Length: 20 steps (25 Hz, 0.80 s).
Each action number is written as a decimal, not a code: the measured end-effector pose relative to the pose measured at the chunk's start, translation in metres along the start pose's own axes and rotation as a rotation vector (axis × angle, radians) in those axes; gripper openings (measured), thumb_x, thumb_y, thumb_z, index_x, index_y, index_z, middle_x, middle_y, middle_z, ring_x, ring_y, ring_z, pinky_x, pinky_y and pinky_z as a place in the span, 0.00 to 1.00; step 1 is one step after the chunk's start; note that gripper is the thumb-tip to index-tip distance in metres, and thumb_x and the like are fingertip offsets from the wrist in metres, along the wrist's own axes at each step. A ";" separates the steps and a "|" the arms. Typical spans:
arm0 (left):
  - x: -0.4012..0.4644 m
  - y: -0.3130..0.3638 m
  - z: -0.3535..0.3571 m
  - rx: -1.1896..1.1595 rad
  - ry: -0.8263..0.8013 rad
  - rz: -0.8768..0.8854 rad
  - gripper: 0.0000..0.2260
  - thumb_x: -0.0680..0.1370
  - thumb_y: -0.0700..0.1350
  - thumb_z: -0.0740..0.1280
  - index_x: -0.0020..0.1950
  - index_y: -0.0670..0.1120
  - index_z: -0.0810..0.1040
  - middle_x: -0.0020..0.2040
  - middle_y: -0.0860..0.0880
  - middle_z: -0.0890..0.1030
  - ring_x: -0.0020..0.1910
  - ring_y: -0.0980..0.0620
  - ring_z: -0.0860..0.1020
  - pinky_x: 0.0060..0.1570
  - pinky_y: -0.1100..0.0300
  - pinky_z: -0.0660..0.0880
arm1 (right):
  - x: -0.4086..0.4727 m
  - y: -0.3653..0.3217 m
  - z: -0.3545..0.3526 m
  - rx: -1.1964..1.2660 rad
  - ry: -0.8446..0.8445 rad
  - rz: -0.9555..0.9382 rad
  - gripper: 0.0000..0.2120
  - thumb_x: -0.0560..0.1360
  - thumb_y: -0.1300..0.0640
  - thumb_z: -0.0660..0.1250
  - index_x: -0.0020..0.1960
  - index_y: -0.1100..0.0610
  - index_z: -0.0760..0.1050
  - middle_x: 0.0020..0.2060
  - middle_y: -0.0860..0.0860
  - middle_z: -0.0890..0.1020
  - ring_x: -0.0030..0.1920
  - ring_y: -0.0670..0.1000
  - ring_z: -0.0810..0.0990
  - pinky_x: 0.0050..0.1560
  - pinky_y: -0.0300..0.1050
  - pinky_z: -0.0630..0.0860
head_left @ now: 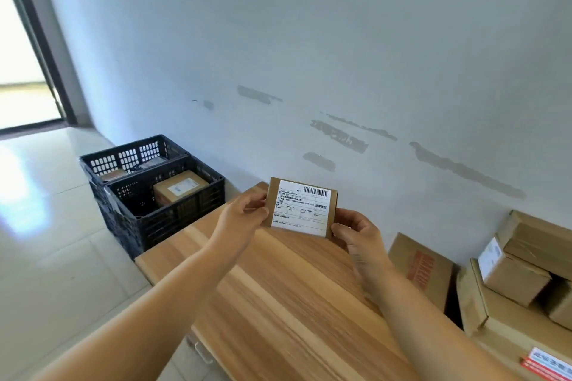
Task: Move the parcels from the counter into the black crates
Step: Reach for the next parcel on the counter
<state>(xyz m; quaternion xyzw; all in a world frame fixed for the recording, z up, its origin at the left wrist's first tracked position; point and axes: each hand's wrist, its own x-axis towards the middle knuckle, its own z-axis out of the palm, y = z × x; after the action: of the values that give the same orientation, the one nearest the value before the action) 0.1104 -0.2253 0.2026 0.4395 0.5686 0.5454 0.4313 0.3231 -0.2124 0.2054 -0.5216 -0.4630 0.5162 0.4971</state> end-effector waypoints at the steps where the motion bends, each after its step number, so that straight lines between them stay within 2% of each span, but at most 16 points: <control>1: -0.001 -0.002 -0.028 -0.018 0.018 -0.009 0.13 0.77 0.34 0.65 0.54 0.50 0.80 0.52 0.46 0.83 0.55 0.46 0.80 0.61 0.46 0.75 | -0.005 0.000 0.028 0.005 -0.020 0.002 0.13 0.74 0.72 0.64 0.52 0.59 0.79 0.45 0.52 0.86 0.47 0.51 0.84 0.50 0.44 0.80; 4: -0.004 -0.010 -0.116 -0.037 0.042 -0.026 0.12 0.77 0.33 0.65 0.55 0.48 0.79 0.52 0.45 0.83 0.54 0.46 0.81 0.61 0.45 0.75 | -0.020 0.003 0.112 0.028 -0.098 -0.003 0.15 0.74 0.74 0.62 0.49 0.58 0.79 0.41 0.50 0.86 0.43 0.48 0.84 0.43 0.39 0.80; 7: -0.012 -0.024 -0.220 -0.093 0.097 -0.072 0.12 0.77 0.32 0.64 0.55 0.47 0.79 0.51 0.44 0.83 0.53 0.45 0.81 0.57 0.49 0.77 | -0.035 0.017 0.211 -0.025 -0.193 0.010 0.15 0.74 0.73 0.63 0.56 0.58 0.77 0.44 0.51 0.85 0.44 0.48 0.83 0.45 0.40 0.79; 9: -0.019 -0.033 -0.282 -0.114 0.132 -0.080 0.13 0.77 0.32 0.64 0.58 0.45 0.77 0.51 0.45 0.83 0.52 0.48 0.82 0.50 0.57 0.79 | -0.047 0.031 0.273 -0.064 -0.258 0.013 0.16 0.74 0.71 0.64 0.60 0.59 0.75 0.48 0.54 0.84 0.47 0.50 0.82 0.49 0.44 0.79; 11: -0.026 -0.038 -0.330 -0.089 0.171 -0.075 0.14 0.77 0.33 0.64 0.59 0.46 0.77 0.51 0.49 0.83 0.49 0.55 0.81 0.41 0.67 0.78 | -0.057 0.042 0.324 -0.099 -0.314 0.019 0.17 0.74 0.70 0.65 0.60 0.58 0.75 0.51 0.55 0.83 0.50 0.52 0.82 0.54 0.48 0.78; 13: -0.029 -0.040 -0.366 -0.092 0.200 -0.072 0.15 0.77 0.32 0.64 0.59 0.48 0.76 0.52 0.53 0.82 0.48 0.59 0.80 0.38 0.71 0.76 | -0.064 0.048 0.364 -0.138 -0.380 0.023 0.18 0.74 0.68 0.67 0.61 0.55 0.74 0.52 0.54 0.82 0.53 0.52 0.81 0.56 0.49 0.78; 17: -0.018 -0.048 -0.425 -0.088 0.240 -0.078 0.16 0.78 0.33 0.64 0.62 0.47 0.75 0.53 0.54 0.82 0.52 0.57 0.79 0.40 0.70 0.77 | -0.059 0.049 0.425 -0.193 -0.464 0.030 0.20 0.74 0.65 0.69 0.63 0.51 0.72 0.53 0.50 0.80 0.53 0.50 0.80 0.54 0.47 0.76; 20: -0.002 -0.058 -0.455 -0.092 0.263 -0.105 0.15 0.78 0.34 0.64 0.63 0.48 0.75 0.54 0.52 0.82 0.54 0.54 0.79 0.42 0.67 0.78 | -0.042 0.051 0.461 -0.220 -0.507 0.034 0.22 0.74 0.65 0.69 0.65 0.51 0.71 0.53 0.51 0.80 0.54 0.51 0.80 0.54 0.48 0.78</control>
<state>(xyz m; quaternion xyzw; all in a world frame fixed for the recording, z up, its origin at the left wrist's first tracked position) -0.3317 -0.3382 0.1598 0.3138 0.6165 0.6006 0.4008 -0.1404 -0.2390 0.1705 -0.4344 -0.6168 0.5853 0.2971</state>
